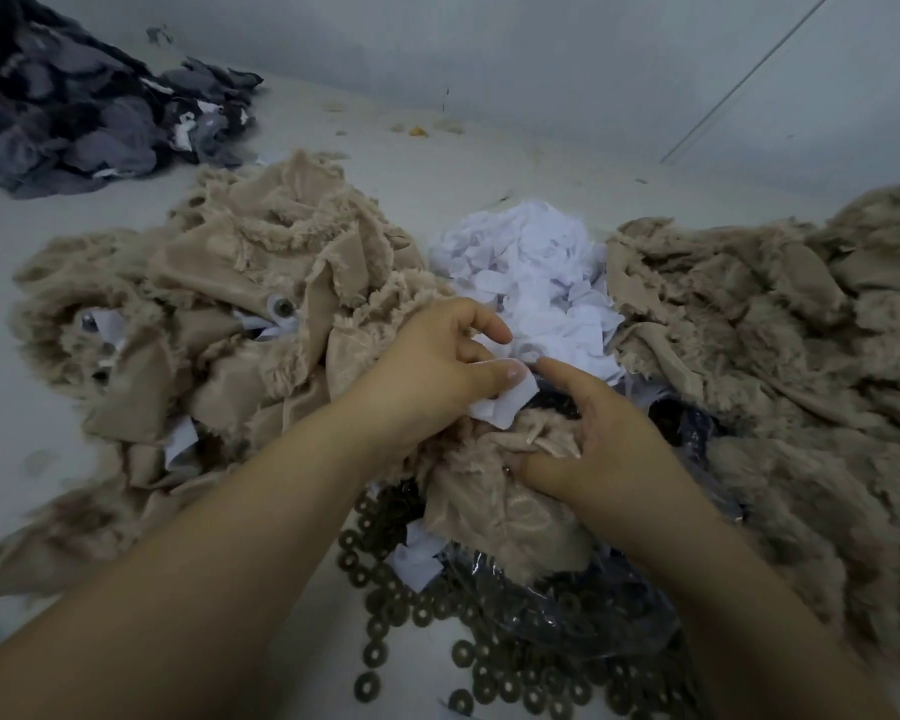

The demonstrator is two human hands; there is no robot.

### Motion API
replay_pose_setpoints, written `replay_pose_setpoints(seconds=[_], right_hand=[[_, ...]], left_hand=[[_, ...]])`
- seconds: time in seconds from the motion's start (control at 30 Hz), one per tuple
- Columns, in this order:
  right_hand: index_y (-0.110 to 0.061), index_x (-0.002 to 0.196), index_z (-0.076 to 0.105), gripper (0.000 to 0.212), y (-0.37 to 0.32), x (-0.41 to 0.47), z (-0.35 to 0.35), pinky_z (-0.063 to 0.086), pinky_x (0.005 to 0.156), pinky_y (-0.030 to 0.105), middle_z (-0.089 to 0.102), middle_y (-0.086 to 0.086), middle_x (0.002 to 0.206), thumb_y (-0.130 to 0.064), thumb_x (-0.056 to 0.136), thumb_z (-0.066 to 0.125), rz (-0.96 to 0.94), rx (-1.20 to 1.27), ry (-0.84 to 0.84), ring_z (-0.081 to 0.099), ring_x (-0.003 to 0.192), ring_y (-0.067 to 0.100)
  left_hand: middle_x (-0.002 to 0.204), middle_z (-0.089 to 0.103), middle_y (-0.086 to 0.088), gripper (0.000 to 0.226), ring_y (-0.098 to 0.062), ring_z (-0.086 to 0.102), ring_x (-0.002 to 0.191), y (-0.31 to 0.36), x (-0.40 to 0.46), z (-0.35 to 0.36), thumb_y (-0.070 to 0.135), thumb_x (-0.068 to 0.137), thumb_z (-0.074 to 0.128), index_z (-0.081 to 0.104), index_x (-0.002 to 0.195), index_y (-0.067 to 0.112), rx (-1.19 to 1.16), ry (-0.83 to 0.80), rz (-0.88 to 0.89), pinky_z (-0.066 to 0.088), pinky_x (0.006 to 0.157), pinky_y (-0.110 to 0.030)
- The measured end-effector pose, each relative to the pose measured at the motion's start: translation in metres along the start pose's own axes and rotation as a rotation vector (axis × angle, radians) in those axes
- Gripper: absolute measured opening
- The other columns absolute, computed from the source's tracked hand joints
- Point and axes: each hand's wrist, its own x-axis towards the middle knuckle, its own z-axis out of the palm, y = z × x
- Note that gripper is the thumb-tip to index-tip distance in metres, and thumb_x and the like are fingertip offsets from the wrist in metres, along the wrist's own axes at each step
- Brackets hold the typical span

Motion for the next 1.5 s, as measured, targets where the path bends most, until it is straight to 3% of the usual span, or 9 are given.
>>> replay_pose_setpoints(seconds=[0.13, 0.43, 0.7, 0.87, 0.97, 1.13, 1.2, 1.33, 1.5], right_hand=[[-0.032, 0.148, 0.041, 0.08, 0.006, -0.009, 0.011, 0.036, 0.071, -0.009, 0.051, -0.026, 0.128, -0.02, 0.079, 0.08, 0.001, 0.019, -0.019, 0.041, 0.089, -0.038], [-0.049, 0.14, 0.046, 0.075, 0.005, -0.015, 0.018, 0.037, 0.087, -0.004, 0.047, -0.037, 0.138, -0.016, 0.081, 0.078, -0.176, 0.13, 0.064, 0.039, 0.125, -0.023], [-0.035, 0.089, 0.073, 0.035, 0.009, -0.017, 0.016, 0.056, 0.073, 0.019, 0.073, -0.022, 0.09, -0.002, 0.078, 0.077, -0.209, 0.14, 0.198, 0.069, 0.081, 0.0], [-0.038, 0.08, 0.072, 0.031, 0.009, -0.017, 0.016, 0.043, 0.043, 0.015, 0.069, -0.02, 0.063, -0.008, 0.078, 0.078, -0.195, 0.101, 0.264, 0.059, 0.048, 0.004], [-0.042, 0.076, 0.068, 0.035, 0.008, -0.016, 0.016, 0.046, 0.043, 0.018, 0.07, -0.017, 0.066, -0.009, 0.077, 0.079, -0.188, 0.042, 0.283, 0.057, 0.047, 0.007], [-0.042, 0.071, 0.067, 0.037, 0.009, -0.016, 0.013, 0.033, 0.037, 0.011, 0.067, -0.016, 0.059, -0.007, 0.077, 0.078, -0.13, 0.086, 0.309, 0.047, 0.038, 0.006], [-0.041, 0.071, 0.067, 0.038, 0.01, -0.015, 0.012, 0.032, 0.035, 0.012, 0.066, -0.015, 0.055, -0.005, 0.077, 0.078, -0.119, 0.085, 0.31, 0.045, 0.037, 0.006], [-0.037, 0.074, 0.069, 0.033, 0.01, -0.013, 0.01, 0.033, 0.036, 0.012, 0.068, -0.01, 0.06, -0.005, 0.078, 0.077, -0.103, 0.071, 0.302, 0.046, 0.037, 0.005], [-0.04, 0.073, 0.068, 0.032, 0.008, -0.013, 0.012, 0.055, 0.054, 0.03, 0.071, -0.019, 0.07, -0.011, 0.077, 0.08, -0.102, 0.06, 0.313, 0.066, 0.06, 0.014]], left_hand=[[0.106, 0.062, -0.02, 0.039, -0.021, 0.065, 0.059, 0.003, -0.018, -0.002, 0.012, 0.088, 0.071, 0.05, 0.121, 0.01, -0.32, -0.006, -0.168, 0.05, 0.042, -0.029], [0.102, 0.063, -0.013, 0.026, -0.018, 0.071, 0.065, -0.01, -0.027, 0.001, -0.003, 0.088, 0.066, 0.059, 0.103, 0.016, -0.051, 0.118, -0.052, 0.056, 0.065, -0.029], [0.09, 0.067, -0.015, 0.015, -0.017, 0.068, 0.068, -0.003, -0.026, 0.01, 0.005, 0.093, 0.063, 0.059, 0.104, 0.013, -0.199, 0.115, -0.068, 0.055, 0.066, -0.029], [0.103, 0.069, -0.022, 0.046, -0.024, 0.071, 0.084, -0.008, -0.041, -0.003, 0.003, 0.063, 0.085, 0.064, 0.104, 0.008, -0.19, -0.08, -0.027, 0.06, 0.072, -0.033], [0.088, 0.074, -0.019, 0.007, -0.02, 0.069, 0.069, -0.01, -0.046, -0.004, 0.006, 0.071, 0.078, 0.073, 0.077, 0.006, -0.135, 0.067, -0.01, 0.057, 0.06, -0.027], [0.072, 0.069, -0.013, 0.01, -0.023, 0.062, 0.063, -0.01, -0.044, -0.008, 0.005, 0.075, 0.075, 0.07, 0.067, 0.009, -0.204, 0.225, 0.029, 0.055, 0.059, -0.029], [0.066, 0.068, -0.014, 0.009, -0.021, 0.061, 0.054, -0.006, -0.047, -0.02, 0.014, 0.071, 0.076, 0.071, 0.073, 0.007, -0.194, 0.021, 0.009, 0.052, 0.05, -0.026], [0.078, 0.074, -0.008, 0.019, -0.017, 0.069, 0.062, 0.007, -0.06, -0.031, 0.016, 0.082, 0.077, 0.073, 0.098, 0.006, 0.055, -0.801, -0.093, 0.056, 0.052, -0.025], [0.05, 0.054, -0.006, 0.031, -0.013, 0.045, 0.039, -0.003, -0.049, -0.01, 0.03, 0.07, 0.086, 0.062, 0.069, 0.01, 0.139, 0.003, -0.098, 0.037, 0.037, -0.023]])
